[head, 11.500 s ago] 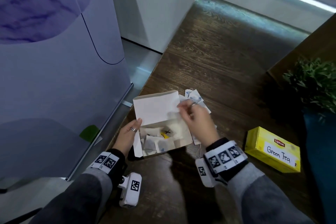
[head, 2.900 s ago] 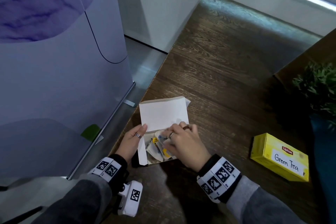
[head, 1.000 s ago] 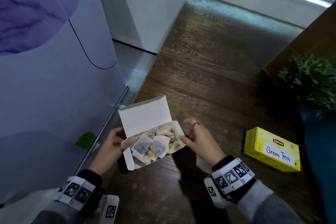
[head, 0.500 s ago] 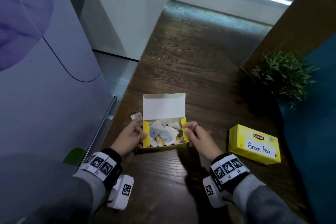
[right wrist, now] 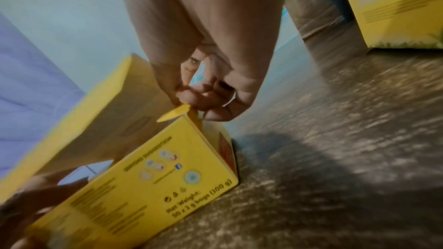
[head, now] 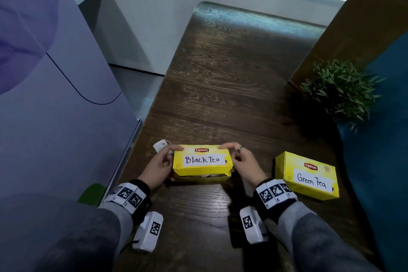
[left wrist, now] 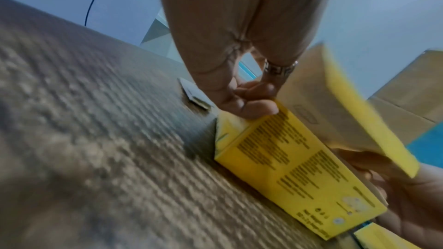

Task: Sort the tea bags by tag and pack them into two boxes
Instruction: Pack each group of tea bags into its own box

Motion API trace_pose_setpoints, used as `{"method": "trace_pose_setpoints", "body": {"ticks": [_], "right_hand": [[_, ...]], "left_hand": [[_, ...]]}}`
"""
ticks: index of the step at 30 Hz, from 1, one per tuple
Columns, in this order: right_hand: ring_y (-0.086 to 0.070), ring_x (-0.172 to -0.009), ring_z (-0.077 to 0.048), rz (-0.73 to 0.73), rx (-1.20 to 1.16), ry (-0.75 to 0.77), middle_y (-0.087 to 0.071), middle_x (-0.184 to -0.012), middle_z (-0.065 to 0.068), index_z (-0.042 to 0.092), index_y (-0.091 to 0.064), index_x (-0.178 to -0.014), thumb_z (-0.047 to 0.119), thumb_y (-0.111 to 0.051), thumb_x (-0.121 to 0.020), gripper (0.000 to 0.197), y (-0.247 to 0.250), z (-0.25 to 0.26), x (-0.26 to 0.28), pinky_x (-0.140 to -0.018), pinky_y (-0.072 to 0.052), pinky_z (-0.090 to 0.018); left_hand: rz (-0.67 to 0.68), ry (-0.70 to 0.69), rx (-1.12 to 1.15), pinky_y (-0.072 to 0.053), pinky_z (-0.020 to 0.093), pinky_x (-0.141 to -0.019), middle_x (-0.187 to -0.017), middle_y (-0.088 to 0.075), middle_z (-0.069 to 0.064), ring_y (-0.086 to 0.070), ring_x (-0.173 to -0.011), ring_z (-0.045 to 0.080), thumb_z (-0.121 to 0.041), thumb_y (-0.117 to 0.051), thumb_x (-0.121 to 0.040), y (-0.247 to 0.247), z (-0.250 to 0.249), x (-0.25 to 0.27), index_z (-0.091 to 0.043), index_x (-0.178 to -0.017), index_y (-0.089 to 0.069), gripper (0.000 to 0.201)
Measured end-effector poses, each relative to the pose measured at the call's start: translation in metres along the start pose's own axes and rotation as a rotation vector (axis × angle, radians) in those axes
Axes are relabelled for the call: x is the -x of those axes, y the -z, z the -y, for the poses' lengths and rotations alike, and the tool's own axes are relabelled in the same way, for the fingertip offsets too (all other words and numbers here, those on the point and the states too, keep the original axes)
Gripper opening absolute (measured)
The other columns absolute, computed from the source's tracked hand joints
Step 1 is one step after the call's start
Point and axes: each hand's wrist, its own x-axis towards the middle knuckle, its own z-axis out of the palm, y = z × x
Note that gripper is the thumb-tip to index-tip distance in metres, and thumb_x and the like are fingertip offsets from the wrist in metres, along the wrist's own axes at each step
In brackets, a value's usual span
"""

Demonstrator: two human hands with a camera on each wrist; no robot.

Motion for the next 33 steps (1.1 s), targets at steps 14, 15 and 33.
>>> {"method": "trace_pose_setpoints", "body": {"ticks": [14,15,33], "right_hand": [[-0.058,-0.076,-0.008,-0.131,0.071,0.092,-0.055,-0.1,-0.006,0.036,-0.065,-0.089,0.001,-0.05,-0.09,0.038,0.007,0.011,0.007,-0.063,-0.05,-0.016],[-0.059,-0.072,-0.007,-0.144,0.071,0.088,-0.055,-0.098,-0.008,0.036,-0.064,-0.086,0.003,-0.05,-0.091,0.036,0.007,0.011,0.005,-0.061,-0.051,-0.015],[-0.067,-0.079,-0.024,-0.212,-0.025,-0.045,-0.062,-0.088,-0.029,0.006,-0.058,-0.077,0.001,-0.047,-0.093,0.02,0.04,-0.003,0.031,-0.072,-0.058,-0.03]], "left_hand": [[-0.447,0.015,-0.207,-0.046,0.04,-0.093,-0.117,-0.049,0.008,-0.054,-0.102,0.022,-0.021,-0.054,-0.092,0.012,0.014,-0.002,-0.022,-0.128,-0.05,0.036],[-0.524,0.057,-0.308,-0.041,0.042,-0.1,-0.124,-0.046,0.012,-0.049,-0.113,0.026,-0.021,-0.056,-0.091,0.016,0.013,-0.008,-0.018,-0.129,-0.05,0.039],[-0.134,0.01,-0.331,-0.045,0.026,-0.081,-0.092,-0.064,-0.001,-0.061,-0.089,0.014,-0.007,-0.081,-0.066,0.029,0.007,-0.021,-0.019,-0.068,-0.069,0.017]]}}
